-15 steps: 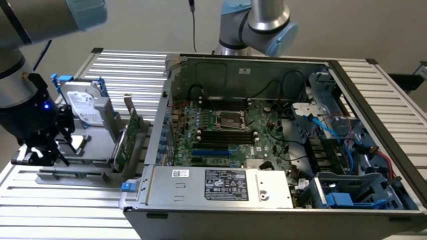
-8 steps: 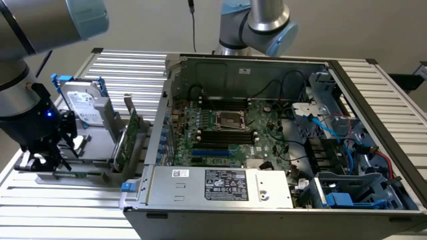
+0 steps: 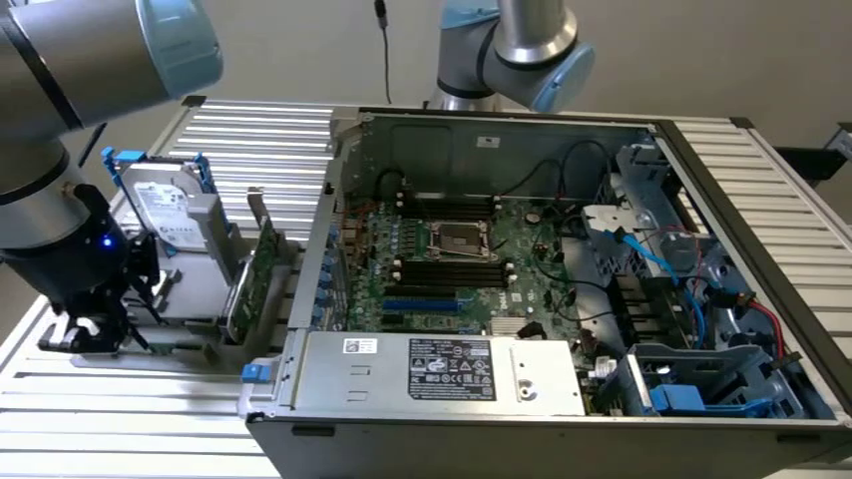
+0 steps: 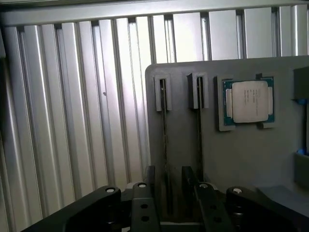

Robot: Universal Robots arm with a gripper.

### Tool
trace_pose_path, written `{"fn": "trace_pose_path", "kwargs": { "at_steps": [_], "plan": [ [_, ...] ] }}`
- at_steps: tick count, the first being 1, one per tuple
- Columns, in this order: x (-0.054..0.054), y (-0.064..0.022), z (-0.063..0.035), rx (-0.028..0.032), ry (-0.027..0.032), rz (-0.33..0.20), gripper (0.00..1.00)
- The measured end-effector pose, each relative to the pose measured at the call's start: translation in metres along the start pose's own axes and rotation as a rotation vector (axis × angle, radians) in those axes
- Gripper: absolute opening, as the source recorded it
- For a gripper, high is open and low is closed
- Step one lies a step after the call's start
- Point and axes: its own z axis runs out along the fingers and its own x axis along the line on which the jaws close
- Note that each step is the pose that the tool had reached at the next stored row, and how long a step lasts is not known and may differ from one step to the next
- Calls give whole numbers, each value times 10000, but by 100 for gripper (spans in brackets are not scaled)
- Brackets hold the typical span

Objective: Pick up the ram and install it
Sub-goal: 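Pick up the ram and move it above insertion slot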

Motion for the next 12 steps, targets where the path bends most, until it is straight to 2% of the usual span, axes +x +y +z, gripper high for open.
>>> {"fn": "trace_pose_path", "kwargs": {
  "at_steps": [12],
  "plan": [
    [0,-3,219,7,-1,-48,36]
  ]
}}
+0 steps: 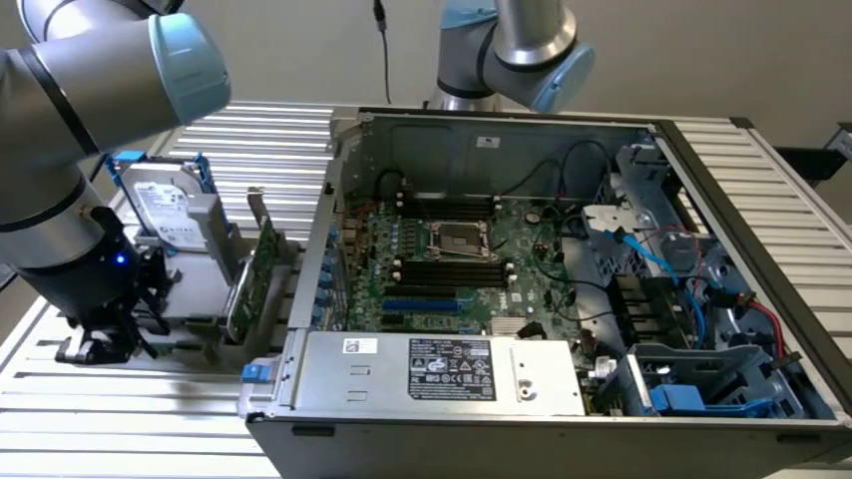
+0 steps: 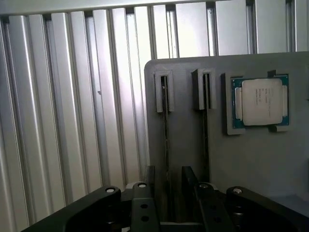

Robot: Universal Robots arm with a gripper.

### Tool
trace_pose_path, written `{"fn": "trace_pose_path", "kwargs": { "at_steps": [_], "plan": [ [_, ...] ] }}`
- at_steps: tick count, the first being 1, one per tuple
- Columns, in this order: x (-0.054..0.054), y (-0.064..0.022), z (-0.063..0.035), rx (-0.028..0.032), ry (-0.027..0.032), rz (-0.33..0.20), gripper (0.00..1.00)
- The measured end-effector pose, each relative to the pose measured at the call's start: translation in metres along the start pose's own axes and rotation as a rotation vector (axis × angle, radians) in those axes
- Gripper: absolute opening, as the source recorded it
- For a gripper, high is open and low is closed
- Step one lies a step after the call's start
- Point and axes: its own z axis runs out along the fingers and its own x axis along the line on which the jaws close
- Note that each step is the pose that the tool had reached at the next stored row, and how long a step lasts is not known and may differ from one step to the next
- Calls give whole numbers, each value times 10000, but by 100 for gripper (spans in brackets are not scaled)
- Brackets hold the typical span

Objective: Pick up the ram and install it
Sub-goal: 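Pick up the ram and move it above insertion slot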

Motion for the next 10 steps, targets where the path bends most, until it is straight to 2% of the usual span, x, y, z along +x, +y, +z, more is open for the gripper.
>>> {"fn": "trace_pose_path", "kwargs": {
  "at_steps": [3,10],
  "plan": [
    [-1,0,48,1,1,-43,36],
    [-8,26,68,6,2,-335,36]
  ]
}}
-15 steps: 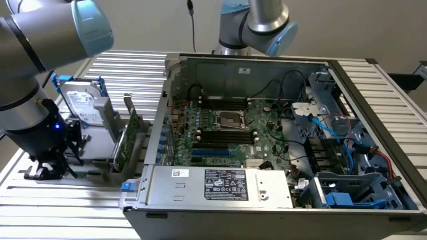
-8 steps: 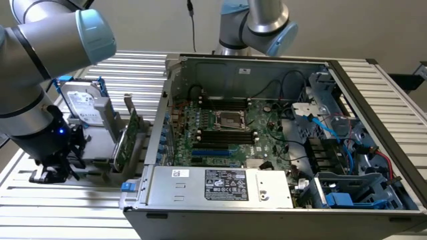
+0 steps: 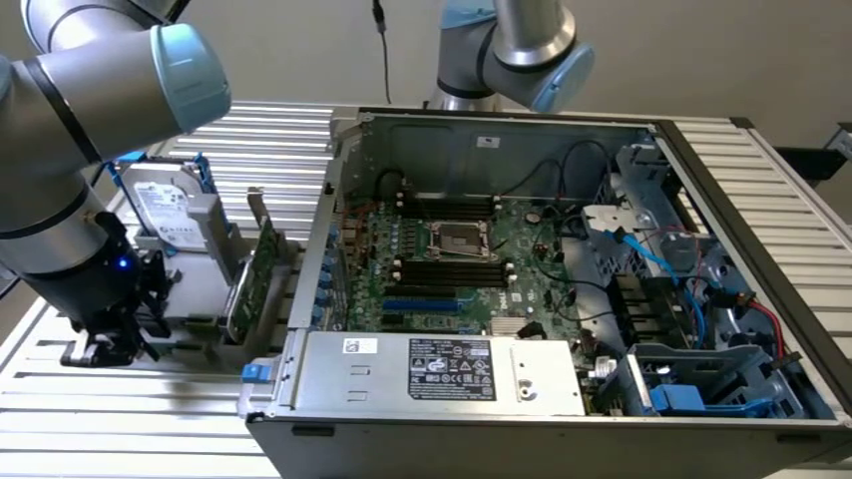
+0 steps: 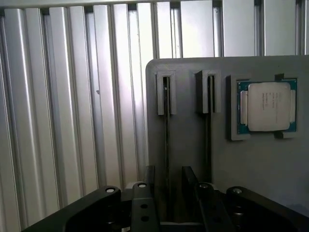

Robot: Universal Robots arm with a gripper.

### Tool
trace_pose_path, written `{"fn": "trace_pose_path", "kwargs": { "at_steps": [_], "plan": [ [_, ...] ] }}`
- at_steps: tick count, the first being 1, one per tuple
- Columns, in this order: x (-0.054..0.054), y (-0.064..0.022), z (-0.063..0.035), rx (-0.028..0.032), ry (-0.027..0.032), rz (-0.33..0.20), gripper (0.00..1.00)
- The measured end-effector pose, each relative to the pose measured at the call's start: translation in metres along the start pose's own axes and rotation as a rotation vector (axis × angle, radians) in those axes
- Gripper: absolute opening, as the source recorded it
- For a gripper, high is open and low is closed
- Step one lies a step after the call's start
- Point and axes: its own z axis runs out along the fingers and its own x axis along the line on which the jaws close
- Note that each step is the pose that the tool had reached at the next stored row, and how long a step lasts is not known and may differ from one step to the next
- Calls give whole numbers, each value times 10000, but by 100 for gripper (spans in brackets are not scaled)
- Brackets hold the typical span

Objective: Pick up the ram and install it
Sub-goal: 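Pick up the ram and move it above insertion slot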

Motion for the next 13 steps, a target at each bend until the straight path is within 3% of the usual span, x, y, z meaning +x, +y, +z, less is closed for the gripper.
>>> {"fn": "trace_pose_path", "kwargs": {
  "at_steps": [13],
  "plan": [
    [-22,7,55,1,3,-372,34]
  ]
}}
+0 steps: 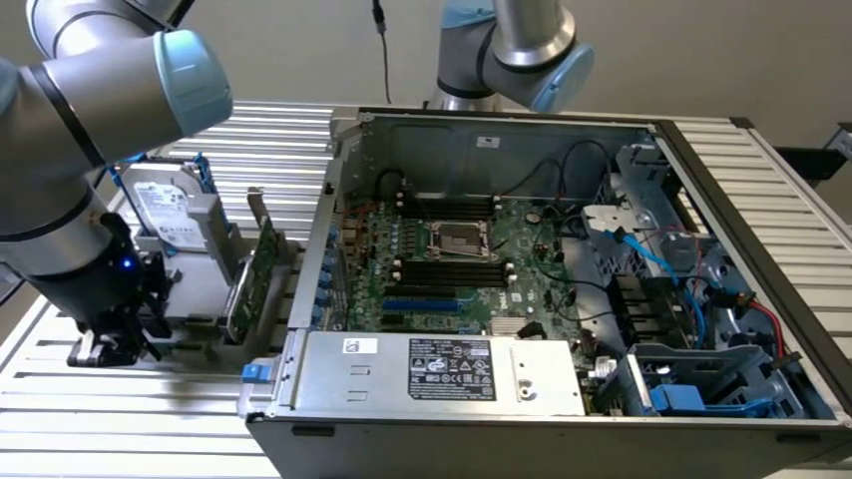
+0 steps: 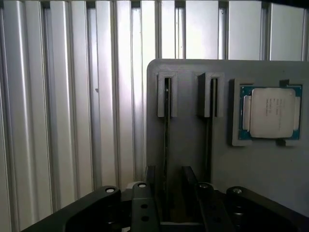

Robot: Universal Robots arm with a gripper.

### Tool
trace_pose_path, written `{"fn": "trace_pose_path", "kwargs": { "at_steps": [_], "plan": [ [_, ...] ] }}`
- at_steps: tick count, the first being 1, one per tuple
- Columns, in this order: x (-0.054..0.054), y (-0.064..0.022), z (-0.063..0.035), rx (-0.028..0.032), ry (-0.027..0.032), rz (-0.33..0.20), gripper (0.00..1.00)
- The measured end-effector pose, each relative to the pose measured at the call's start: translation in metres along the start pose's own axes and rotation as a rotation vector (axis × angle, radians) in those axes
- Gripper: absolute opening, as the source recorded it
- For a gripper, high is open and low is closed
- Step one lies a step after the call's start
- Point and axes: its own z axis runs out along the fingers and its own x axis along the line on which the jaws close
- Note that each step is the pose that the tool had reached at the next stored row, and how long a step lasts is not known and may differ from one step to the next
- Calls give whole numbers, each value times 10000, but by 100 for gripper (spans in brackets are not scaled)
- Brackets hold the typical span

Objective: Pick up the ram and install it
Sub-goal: 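Pick up the ram and move it above insertion slot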

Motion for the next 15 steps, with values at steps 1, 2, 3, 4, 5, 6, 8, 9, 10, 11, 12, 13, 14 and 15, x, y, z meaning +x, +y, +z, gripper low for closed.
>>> {"fn": "trace_pose_path", "kwargs": {
  "at_steps": [1,2,3,4,5,6,8,9,10,11,12,13,14,15],
  "plan": [
    [0,0,6,-1,1,-19,34],
    [1,0,11,-2,2,-35,28],
    [1,0,17,-2,2,-51,28],
    [1,0,23,-2,2,-65,28],
    [1,0,29,-3,2,-79,21],
    [1,0,36,-2,2,-91,21],
    [1,0,47,-3,2,-114,21],
    [1,0,51,-4,4,-123,19],
    [2,0,53,-7,4,-131,19],
    [1,0,53,-6,3,-132,19],
    [1,0,53,-7,4,-133,14],
    [1,0,54,-7,4,-133,14],
    [1,0,54,-7,4,-133,14],
    [1,0,54,-7,3,-133,14]
  ]
}}
